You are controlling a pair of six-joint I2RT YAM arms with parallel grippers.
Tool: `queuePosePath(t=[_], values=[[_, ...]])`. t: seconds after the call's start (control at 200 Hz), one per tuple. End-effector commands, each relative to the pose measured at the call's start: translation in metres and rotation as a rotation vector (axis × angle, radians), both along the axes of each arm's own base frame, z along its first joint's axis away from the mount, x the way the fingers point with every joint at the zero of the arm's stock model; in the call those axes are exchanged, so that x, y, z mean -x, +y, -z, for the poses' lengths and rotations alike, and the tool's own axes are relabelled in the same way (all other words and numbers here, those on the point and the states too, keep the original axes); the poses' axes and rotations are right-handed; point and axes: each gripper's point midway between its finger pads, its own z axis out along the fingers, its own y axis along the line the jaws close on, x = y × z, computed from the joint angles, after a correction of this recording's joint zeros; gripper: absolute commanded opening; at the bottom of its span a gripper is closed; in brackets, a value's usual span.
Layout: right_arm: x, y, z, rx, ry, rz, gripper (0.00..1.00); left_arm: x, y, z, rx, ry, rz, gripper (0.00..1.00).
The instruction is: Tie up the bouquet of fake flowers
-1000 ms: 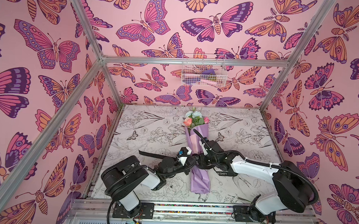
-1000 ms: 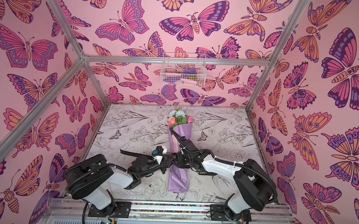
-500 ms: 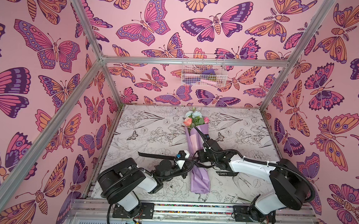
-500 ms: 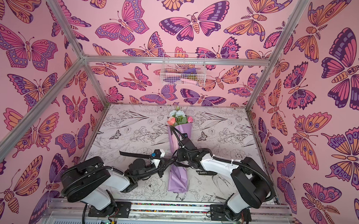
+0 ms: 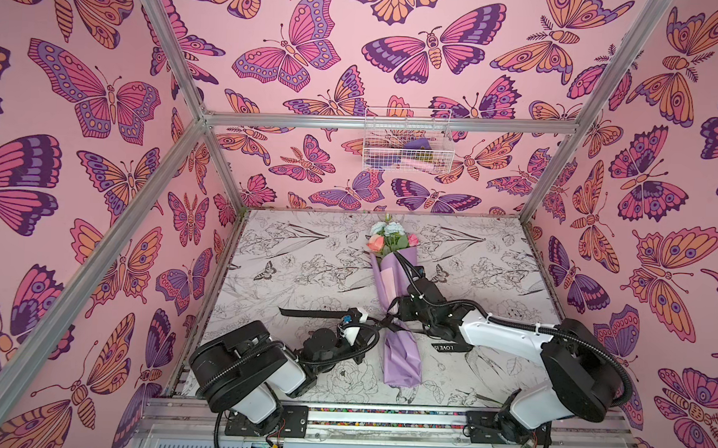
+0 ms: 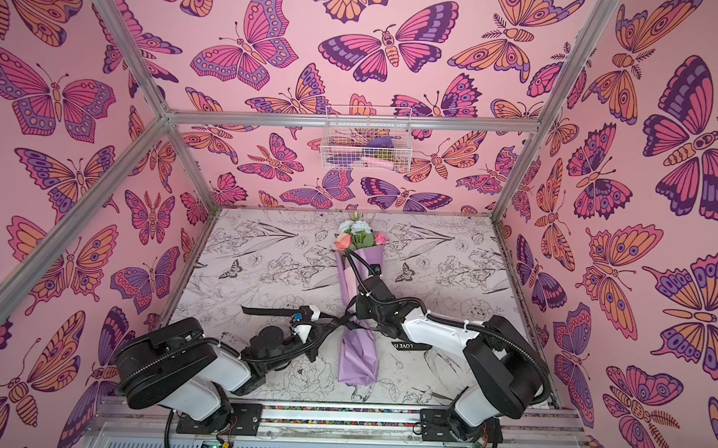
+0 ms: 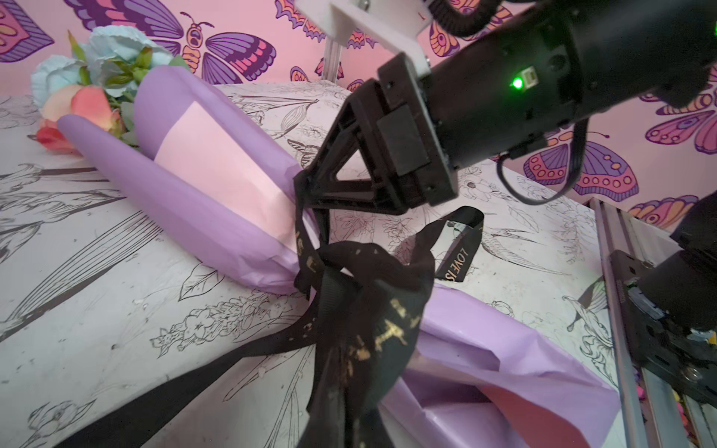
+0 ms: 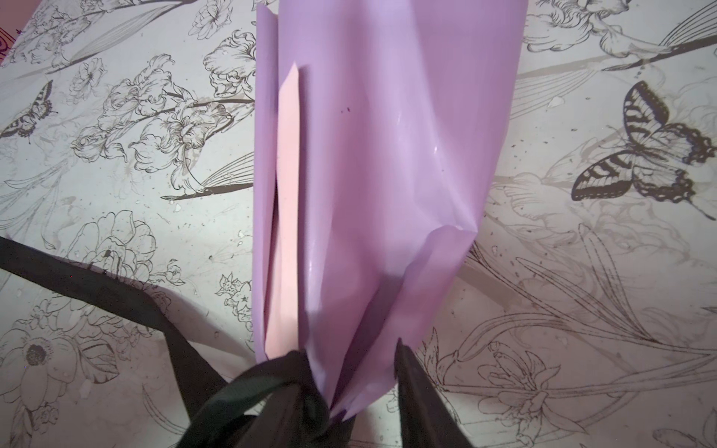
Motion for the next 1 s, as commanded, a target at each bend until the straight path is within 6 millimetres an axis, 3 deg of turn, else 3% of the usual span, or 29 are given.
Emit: queuePosePath(t=[0.0, 0.075, 0.341, 0.396, 0.461, 0.561, 0.711, 0.876, 0.996], values=[[-0.005, -0.003, -0.009, -0.028, -0.03, 0.032, 0.38, -0.005, 0.009, 0.003, 0.018, 0.022, -0.071, 0.07], [-0.005, 0.0, -0.008, -0.031, -0.026, 0.018, 0.38, -0.004, 0.008, 0.007, 0.01, 0.031, -0.062, 0.14], [-0.005, 0.006, -0.01, -0.046, -0.023, -0.003, 0.38, -0.015, 0.023, 0.029, -0.015, 0.104, -0.179, 0.14], [-0.005, 0.006, -0.01, -0.044, -0.021, -0.005, 0.38, -0.015, 0.025, 0.03, -0.008, 0.113, -0.192, 0.22], [-0.005, 0.007, -0.009, -0.046, -0.02, -0.008, 0.38, -0.015, 0.027, 0.029, 0.005, 0.123, -0.204, 0.39], [-0.005, 0.008, -0.009, -0.05, -0.019, -0.012, 0.38, -0.01, 0.027, 0.021, 0.048, 0.137, -0.19, 0.63], [-0.004, 0.011, -0.009, -0.053, -0.014, -0.025, 0.38, 0.001, 0.023, 0.001, 0.139, 0.149, -0.135, 0.79], [-0.004, 0.011, -0.01, -0.052, -0.015, -0.029, 0.39, 0.002, 0.02, -0.023, 0.194, 0.168, -0.121, 0.88], [-0.003, 0.009, -0.011, -0.049, -0.018, -0.028, 0.38, -0.007, 0.012, -0.037, 0.031, 0.186, -0.126, 0.88]])
